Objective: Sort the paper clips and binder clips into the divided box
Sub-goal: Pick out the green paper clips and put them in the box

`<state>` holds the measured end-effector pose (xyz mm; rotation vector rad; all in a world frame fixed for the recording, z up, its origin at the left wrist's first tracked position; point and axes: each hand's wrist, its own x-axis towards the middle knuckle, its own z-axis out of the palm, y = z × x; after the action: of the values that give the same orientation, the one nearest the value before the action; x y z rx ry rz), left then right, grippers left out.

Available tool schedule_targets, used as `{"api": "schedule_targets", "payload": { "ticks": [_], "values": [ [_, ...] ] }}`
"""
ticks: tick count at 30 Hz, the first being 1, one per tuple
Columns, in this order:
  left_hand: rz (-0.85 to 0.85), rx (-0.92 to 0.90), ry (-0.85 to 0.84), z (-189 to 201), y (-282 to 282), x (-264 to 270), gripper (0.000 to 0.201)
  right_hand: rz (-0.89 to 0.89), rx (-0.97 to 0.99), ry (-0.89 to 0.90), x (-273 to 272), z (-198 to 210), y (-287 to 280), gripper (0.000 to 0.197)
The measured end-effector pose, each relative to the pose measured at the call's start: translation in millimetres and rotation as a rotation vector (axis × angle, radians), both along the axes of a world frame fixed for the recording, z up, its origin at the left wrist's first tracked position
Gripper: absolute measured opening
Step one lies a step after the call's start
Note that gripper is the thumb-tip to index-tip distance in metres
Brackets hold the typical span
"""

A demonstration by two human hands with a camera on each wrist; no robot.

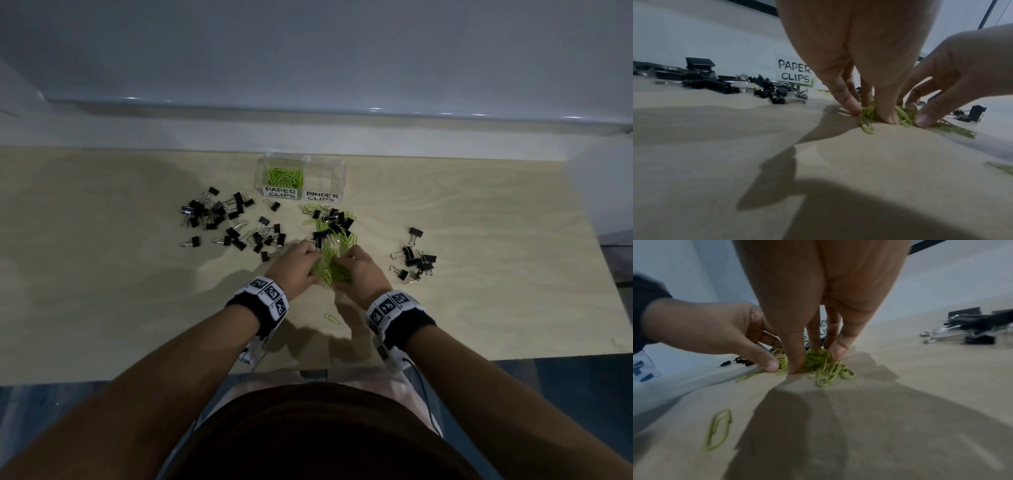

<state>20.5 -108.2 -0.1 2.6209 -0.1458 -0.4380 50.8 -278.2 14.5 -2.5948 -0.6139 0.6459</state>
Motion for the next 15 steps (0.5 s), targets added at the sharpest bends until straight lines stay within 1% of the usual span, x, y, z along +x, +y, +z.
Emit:
{"api": "schedule_targets", "payload": {
  "ticks": [2,4,7,9,12,15],
  "values": [
    [-0.034,0.028,-0.02,1.4,-1.3,4.1,0.04,0.05,0.012,-0.027,2.5,2.2,4.1,0.031],
    [-0.112,0.073,-0.037,2.8,-0.4,4.8,0.03,0.079,0.016,-0.052,4.9,5.1,5.4,0.026],
    [-0.221,0.151,-0.037,3.7,5.8,4.5,0.027,0.071,0.013,-0.056,10.2,5.4,3.8,0.017],
    [-0.246,0.167,-0.034,6.5,11.5,5.4,0.025,0.013,0.016,-0.029,15.6,6.2,3.3,0.014],
    [-0.165,0.06,-0.034,15.2,23.3,7.8,0.026,-0.115,0.076,0.064,27.2,14.4,6.6,0.013],
    [0.035,-0.119,-0.099,27.9,37.8,11.9,0.022,-0.216,0.169,0.141,45.2,30.3,20.0,0.015]
  ]
}}
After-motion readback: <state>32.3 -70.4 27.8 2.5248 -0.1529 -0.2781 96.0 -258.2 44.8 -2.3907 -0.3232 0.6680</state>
